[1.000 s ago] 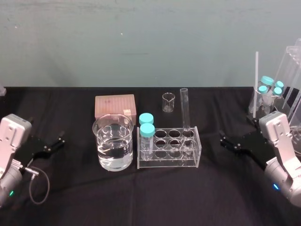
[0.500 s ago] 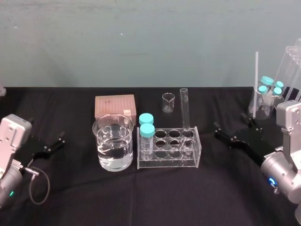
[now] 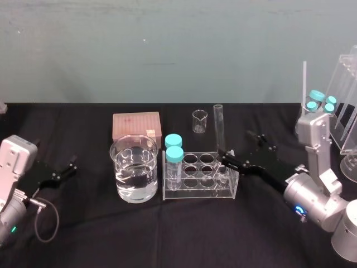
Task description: Hold the test tube with one hand and immerse one end into the beaker, then return it to the test tube rack.
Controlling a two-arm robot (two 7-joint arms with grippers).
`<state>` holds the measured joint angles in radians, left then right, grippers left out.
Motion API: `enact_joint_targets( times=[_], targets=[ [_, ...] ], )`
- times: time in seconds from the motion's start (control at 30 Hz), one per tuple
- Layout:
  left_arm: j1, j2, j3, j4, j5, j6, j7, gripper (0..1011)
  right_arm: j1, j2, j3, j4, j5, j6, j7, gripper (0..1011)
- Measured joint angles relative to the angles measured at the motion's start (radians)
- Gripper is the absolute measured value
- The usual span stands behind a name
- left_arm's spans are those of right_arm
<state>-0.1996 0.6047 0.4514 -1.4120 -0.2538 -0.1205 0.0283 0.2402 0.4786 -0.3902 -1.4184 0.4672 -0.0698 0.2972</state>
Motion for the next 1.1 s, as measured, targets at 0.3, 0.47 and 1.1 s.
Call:
enact_joint_targets(
  times=[0.3,0.47,1.1],
  targets=[
    [0.000,0.000,0.000,0.000,0.000,0.000,0.000,1000,0.060,-0.040,-0.014,0.060,-0.035,-0.015,0.054,1003],
    [0.000,0.000,0.000,0.000,0.000,0.000,0.000,1000,0.100,-0.070,-0.015,0.109,-0.056,-0.029,0.070,1003],
    [0.000,0.000,0.000,0.000,0.000,0.000,0.000,1000,0.178,-0.149,-0.004,0.231,-0.110,-0.033,0.101,1003]
  ],
)
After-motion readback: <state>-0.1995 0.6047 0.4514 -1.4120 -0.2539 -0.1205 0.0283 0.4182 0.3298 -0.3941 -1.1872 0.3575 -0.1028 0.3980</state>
